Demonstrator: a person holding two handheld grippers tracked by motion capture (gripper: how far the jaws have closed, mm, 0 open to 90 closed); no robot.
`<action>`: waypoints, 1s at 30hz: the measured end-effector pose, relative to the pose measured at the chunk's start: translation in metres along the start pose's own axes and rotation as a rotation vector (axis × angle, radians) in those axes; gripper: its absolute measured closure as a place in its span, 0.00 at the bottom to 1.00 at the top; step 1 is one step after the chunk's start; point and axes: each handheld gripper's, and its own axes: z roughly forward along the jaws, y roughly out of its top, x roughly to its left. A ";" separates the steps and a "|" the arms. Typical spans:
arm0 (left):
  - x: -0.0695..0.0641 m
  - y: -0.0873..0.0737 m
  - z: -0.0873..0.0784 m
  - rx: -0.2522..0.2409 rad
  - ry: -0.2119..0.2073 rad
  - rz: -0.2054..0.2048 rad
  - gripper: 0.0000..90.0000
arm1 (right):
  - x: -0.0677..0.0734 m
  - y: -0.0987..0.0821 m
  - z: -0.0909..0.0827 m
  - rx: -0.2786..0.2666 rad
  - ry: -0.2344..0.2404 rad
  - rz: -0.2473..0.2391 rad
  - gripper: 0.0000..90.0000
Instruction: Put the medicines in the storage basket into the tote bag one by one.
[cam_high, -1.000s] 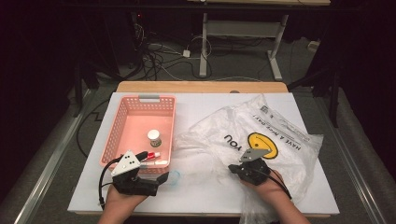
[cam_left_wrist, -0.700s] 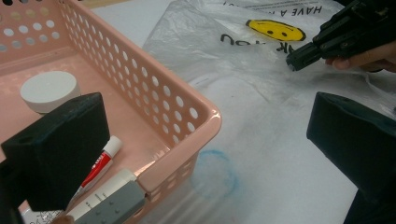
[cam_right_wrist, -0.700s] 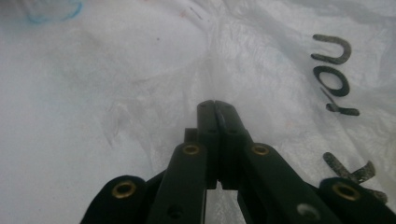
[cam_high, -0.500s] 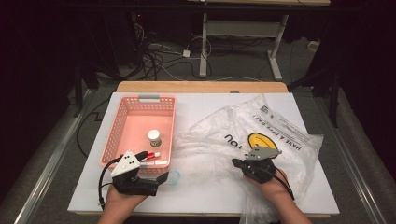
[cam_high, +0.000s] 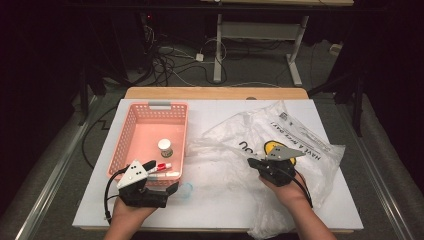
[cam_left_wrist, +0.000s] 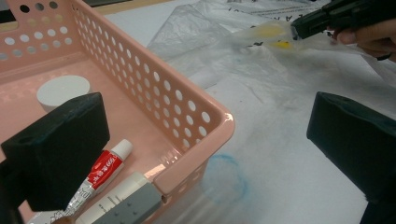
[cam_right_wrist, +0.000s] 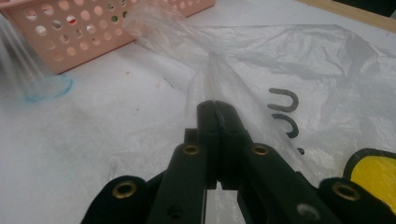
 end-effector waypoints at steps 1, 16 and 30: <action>0.001 0.000 0.000 -0.003 0.000 -0.005 0.00 | -0.001 0.002 0.001 -0.009 0.007 0.007 1.00; 0.011 0.000 -0.011 -0.028 0.033 -0.031 0.00 | -0.005 0.004 -0.014 -0.118 -0.029 -0.025 1.00; 0.033 -0.004 -0.024 -0.044 0.088 -0.088 0.00 | -0.012 0.012 -0.030 -0.199 -0.055 -0.010 1.00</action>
